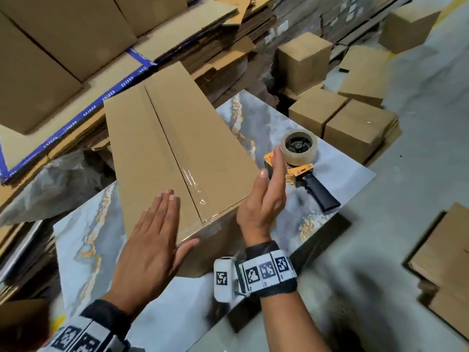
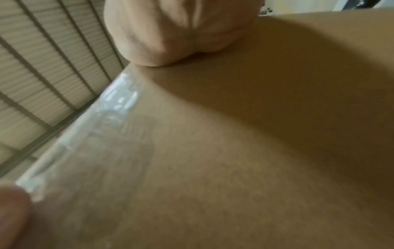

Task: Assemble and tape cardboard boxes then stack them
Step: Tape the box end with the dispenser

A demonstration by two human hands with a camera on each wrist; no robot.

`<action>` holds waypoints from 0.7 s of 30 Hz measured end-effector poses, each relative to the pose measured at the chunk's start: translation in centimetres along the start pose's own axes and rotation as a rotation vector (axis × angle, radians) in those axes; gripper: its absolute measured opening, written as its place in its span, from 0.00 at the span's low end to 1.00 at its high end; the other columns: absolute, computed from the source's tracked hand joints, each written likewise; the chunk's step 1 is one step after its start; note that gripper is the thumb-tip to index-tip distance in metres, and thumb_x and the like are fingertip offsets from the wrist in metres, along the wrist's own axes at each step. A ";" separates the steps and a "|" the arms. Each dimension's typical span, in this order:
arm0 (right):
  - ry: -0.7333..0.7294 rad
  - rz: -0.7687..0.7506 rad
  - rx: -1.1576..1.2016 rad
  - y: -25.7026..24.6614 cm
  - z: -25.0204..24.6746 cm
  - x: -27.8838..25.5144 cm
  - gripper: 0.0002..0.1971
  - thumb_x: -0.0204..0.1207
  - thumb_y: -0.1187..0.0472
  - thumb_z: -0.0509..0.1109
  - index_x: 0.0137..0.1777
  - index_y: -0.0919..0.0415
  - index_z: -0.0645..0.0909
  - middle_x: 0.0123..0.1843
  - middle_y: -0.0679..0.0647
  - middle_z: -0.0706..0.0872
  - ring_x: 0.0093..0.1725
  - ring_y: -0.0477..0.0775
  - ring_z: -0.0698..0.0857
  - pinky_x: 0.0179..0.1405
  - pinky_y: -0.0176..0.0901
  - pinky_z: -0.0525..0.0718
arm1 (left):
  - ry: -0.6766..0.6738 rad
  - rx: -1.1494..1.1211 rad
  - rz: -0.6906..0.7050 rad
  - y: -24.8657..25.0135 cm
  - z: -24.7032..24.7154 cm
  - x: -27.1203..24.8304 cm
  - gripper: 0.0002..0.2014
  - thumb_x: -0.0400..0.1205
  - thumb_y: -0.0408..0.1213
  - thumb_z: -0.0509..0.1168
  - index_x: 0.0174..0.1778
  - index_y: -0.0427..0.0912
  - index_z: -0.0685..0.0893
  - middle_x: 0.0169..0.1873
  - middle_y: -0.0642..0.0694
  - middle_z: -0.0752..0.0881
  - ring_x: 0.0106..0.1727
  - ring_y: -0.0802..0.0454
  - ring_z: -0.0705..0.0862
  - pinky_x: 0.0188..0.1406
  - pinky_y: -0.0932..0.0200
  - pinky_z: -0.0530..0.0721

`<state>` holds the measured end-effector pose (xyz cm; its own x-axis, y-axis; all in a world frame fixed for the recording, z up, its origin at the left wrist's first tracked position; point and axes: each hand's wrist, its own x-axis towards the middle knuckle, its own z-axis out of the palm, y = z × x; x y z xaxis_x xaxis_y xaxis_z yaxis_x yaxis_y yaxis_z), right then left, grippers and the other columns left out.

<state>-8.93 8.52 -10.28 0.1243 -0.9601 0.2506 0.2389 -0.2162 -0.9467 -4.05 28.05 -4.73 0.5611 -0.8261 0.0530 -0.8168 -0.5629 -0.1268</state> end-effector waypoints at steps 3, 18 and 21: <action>-0.196 0.371 -0.015 -1.1 -1.2 0.9 0.34 0.83 0.35 0.48 0.77 0.53 0.79 0.75 0.42 0.81 0.73 0.31 0.76 0.78 0.47 0.74 | -0.014 0.004 0.000 0.0 -0.1 -0.2 0.43 0.88 0.67 0.42 0.86 0.32 0.63 0.86 0.35 0.63 0.87 0.41 0.60 0.83 0.45 0.60; -0.955 0.764 0.004 -4.6 -2.8 8.3 0.34 0.88 0.33 0.41 0.90 0.45 0.47 0.90 0.42 0.53 0.89 0.45 0.51 0.87 0.49 0.49 | 0.052 -0.022 0.005 0.0 0.1 0.1 0.42 0.89 0.66 0.42 0.87 0.32 0.62 0.86 0.36 0.62 0.87 0.41 0.60 0.84 0.47 0.58; -0.751 0.505 -0.195 -6.8 -2.5 7.0 0.30 0.90 0.37 0.47 0.87 0.49 0.61 0.87 0.48 0.64 0.87 0.51 0.60 0.80 0.45 0.59 | 0.053 -0.039 0.014 -0.2 0.0 0.2 0.43 0.89 0.67 0.42 0.87 0.33 0.60 0.87 0.37 0.60 0.88 0.42 0.58 0.85 0.49 0.54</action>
<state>-12.12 2.85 -2.60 0.7776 -0.5960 -0.2002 -0.1715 0.1052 -0.9796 -3.77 27.96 -4.66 0.5425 -0.8335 0.1045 -0.8297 -0.5511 -0.0890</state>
